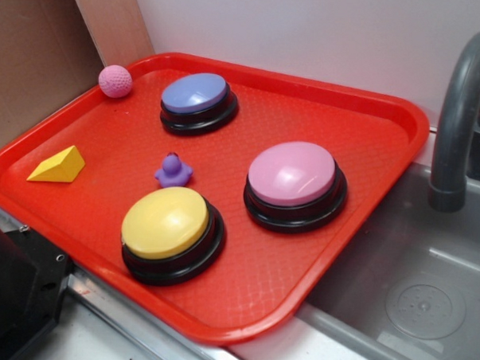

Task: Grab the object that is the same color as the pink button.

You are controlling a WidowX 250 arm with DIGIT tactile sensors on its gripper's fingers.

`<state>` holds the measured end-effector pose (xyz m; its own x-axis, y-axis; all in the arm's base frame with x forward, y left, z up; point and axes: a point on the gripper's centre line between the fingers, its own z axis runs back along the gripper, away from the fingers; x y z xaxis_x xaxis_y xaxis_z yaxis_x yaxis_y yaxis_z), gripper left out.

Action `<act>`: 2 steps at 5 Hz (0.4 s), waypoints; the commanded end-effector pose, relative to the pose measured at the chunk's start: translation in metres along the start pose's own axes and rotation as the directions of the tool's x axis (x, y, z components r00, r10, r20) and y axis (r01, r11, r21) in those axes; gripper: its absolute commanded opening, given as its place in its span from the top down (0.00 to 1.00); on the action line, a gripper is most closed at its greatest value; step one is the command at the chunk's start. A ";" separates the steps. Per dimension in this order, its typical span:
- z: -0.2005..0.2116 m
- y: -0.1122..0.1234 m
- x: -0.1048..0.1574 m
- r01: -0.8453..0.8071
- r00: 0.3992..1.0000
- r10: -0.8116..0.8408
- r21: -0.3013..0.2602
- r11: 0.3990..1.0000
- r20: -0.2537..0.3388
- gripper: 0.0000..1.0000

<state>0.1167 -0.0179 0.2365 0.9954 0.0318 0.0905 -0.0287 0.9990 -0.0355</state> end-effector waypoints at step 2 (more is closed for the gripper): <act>-0.038 0.021 0.032 -0.126 0.991 0.129 0.095 0.987 -0.027 0.00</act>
<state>0.1506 0.0004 0.1927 0.9874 0.1563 0.0232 -0.1573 0.9863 0.0499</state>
